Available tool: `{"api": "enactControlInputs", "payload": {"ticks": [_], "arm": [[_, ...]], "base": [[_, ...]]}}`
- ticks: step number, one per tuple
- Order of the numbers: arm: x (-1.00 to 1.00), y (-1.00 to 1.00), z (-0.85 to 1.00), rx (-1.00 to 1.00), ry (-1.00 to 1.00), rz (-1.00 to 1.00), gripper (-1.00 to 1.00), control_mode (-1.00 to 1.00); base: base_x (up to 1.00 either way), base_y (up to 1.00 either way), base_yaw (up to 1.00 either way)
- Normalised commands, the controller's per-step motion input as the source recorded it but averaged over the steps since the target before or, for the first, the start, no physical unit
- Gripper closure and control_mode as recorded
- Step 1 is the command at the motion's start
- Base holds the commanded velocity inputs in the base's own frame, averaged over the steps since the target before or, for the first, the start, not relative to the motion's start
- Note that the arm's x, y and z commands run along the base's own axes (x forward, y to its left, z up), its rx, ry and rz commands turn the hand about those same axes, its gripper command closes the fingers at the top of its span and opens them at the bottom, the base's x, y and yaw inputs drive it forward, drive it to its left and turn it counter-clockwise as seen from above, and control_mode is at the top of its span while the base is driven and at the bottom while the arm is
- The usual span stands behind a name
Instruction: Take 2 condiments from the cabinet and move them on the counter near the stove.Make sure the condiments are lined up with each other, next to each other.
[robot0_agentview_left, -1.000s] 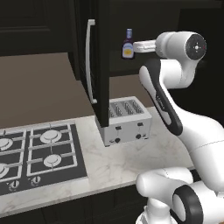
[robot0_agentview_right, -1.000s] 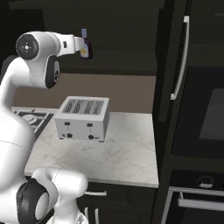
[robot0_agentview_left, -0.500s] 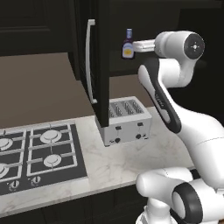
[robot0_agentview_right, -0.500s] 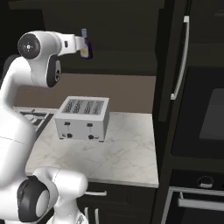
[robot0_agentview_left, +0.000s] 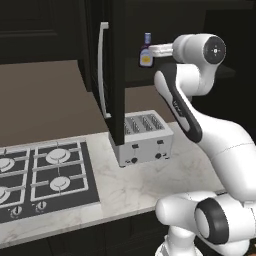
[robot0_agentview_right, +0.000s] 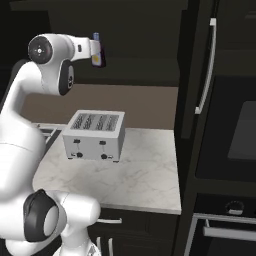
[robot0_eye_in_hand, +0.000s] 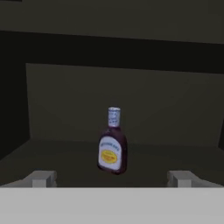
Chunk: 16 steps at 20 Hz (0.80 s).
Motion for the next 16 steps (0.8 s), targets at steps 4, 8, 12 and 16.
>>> {"api": "enactControlInputs", "payload": {"ticks": [4, 8, 12, 16], "arm": [[0.15, 0.00, 0.00, 0.00, 0.00, 0.00, -1.00, -1.00], [0.19, 0.00, 0.00, 0.00, 0.00, 0.00, -1.00, -1.00], [0.21, 0.00, 0.00, 0.00, 0.00, 0.00, -1.00, -1.00], [0.19, 0.00, 0.00, 0.00, 0.00, 0.00, -1.00, -1.00]], "base": [[0.00, 0.00, 0.00], [0.00, 0.00, 0.00], [0.00, 0.00, 0.00], [0.00, 0.00, 0.00]]}}
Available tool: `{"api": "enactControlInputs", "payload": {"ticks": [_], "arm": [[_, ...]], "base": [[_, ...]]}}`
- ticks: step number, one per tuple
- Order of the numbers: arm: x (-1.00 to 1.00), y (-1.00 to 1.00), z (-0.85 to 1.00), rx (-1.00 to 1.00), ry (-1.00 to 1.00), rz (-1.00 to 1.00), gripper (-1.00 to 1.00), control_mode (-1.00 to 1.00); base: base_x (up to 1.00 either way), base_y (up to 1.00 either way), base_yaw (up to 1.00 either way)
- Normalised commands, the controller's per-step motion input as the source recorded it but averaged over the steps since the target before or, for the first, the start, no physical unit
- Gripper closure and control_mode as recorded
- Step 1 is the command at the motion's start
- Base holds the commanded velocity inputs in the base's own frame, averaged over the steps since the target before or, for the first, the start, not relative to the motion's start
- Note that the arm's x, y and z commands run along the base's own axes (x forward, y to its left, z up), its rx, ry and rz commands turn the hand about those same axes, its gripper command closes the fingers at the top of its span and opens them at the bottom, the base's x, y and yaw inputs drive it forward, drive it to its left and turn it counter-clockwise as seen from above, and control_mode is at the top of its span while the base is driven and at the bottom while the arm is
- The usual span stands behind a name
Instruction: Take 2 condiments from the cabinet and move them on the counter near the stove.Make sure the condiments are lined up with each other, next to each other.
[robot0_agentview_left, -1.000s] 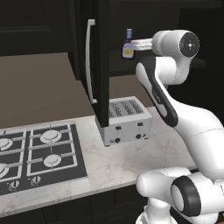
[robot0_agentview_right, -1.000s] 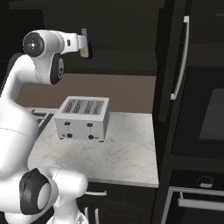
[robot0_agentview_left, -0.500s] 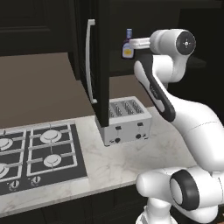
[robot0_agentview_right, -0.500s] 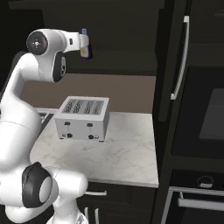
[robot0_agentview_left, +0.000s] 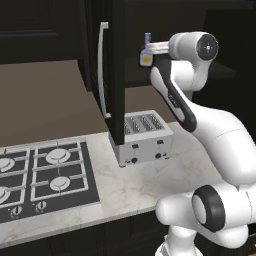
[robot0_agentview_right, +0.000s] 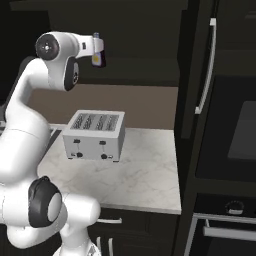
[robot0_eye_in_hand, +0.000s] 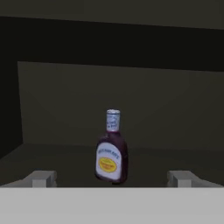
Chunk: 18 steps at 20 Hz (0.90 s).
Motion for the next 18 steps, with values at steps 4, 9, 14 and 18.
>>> {"api": "enactControlInputs", "payload": {"ticks": [4, 9, 14, 18], "arm": [[0.20, 0.00, 0.00, 0.00, 0.00, 0.00, -1.00, -1.00], [0.21, 0.00, 0.00, 0.00, 0.00, 0.00, -1.00, -1.00], [0.20, 0.00, -0.01, 0.00, 0.00, 0.00, -1.00, -1.00], [0.16, 0.00, -0.03, 0.00, 0.00, 0.00, -1.00, -1.00]], "base": [[0.00, 0.00, 0.00], [0.00, 0.00, 0.00], [0.00, 0.00, 0.00], [0.00, 0.00, 0.00]]}}
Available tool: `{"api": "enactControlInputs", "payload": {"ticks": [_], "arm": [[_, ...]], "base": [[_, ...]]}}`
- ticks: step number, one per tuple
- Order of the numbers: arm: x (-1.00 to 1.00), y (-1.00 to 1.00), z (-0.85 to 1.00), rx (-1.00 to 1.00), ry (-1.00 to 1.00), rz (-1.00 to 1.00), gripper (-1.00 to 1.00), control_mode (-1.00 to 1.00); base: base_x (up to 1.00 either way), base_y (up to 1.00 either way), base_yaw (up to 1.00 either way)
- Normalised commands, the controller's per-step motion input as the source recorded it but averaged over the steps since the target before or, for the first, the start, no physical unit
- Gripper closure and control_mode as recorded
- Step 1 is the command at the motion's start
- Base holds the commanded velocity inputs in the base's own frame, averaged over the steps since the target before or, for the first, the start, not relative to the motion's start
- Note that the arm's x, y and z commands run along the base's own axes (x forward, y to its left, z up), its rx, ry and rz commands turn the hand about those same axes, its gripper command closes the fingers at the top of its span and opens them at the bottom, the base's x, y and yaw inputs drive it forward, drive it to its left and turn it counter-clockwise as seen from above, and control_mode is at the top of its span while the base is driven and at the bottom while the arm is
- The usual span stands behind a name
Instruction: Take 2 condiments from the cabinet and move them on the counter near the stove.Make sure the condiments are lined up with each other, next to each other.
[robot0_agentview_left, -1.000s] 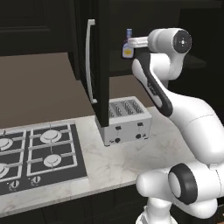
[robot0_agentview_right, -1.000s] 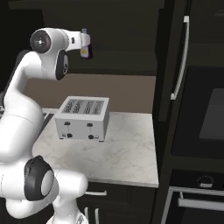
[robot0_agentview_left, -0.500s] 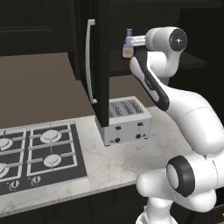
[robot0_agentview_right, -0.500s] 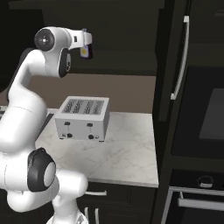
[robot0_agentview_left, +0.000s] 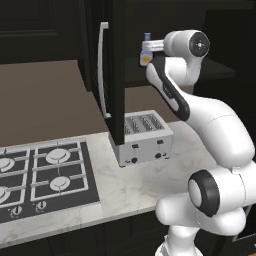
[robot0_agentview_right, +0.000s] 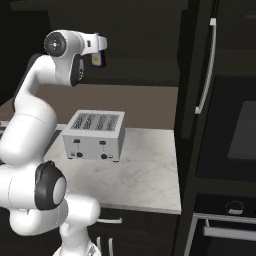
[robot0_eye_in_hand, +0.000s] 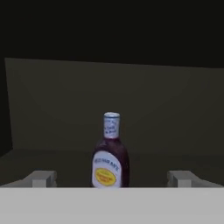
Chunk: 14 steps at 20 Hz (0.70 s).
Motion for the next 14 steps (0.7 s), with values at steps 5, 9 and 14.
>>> {"api": "enactControlInputs", "payload": {"ticks": [5, 9, 14], "arm": [[0.16, 0.00, 0.00, 0.00, 0.00, 0.00, -1.00, -1.00], [0.22, 0.00, 0.00, 0.00, 0.00, 0.00, -1.00, -1.00], [0.20, 0.00, -0.01, 0.00, 0.00, 0.00, -1.00, -1.00]], "base": [[0.00, 0.00, 0.00], [0.00, 0.00, 0.00], [0.00, 0.00, 0.00]]}}
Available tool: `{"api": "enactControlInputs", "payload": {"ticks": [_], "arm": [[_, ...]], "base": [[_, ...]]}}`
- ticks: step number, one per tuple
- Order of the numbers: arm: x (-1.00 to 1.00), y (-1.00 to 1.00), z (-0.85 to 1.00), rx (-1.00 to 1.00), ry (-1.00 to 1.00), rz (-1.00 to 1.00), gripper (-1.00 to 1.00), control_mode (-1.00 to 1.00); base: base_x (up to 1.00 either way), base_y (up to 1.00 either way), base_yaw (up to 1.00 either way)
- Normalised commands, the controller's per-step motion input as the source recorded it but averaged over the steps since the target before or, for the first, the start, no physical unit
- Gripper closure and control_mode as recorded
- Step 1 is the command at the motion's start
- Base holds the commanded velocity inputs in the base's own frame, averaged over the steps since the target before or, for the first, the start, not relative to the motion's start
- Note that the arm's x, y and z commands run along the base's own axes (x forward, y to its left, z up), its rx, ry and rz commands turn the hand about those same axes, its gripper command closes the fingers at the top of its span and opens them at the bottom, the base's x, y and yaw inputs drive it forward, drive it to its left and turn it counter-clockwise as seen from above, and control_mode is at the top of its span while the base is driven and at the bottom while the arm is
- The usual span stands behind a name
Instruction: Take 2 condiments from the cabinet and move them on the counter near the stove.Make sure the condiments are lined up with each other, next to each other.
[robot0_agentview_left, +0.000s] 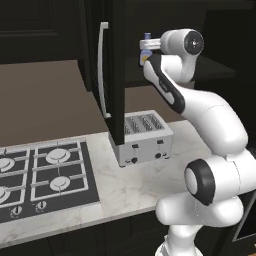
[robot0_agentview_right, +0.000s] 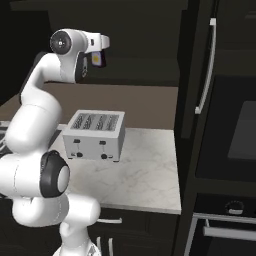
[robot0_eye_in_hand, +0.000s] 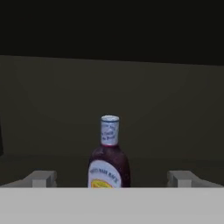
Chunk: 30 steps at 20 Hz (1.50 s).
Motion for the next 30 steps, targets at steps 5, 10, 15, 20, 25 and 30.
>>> {"api": "enactControlInputs", "payload": {"ticks": [5, 10, 15, 20, 25, 30], "arm": [[0.15, 0.00, 0.00, 0.00, 0.00, 0.00, -1.00, -1.00], [0.10, 0.00, -0.01, 0.00, 0.00, 0.00, -1.00, -1.00], [0.13, 0.00, -0.01, 0.00, 0.00, 0.00, -1.00, -1.00], [0.13, 0.00, -0.04, 0.00, 0.00, 0.00, -1.00, -1.00], [0.15, 0.00, -0.06, 0.00, 0.00, 0.00, -1.00, -1.00], [0.10, 0.02, -0.04, 0.00, 0.00, 0.00, -1.00, -1.00]], "base": [[0.00, 0.00, 0.00], [0.00, 0.00, 0.00], [0.00, 0.00, 0.00], [0.00, 0.00, 0.00], [0.00, 0.00, 0.00], [0.00, 0.00, 0.00]]}}
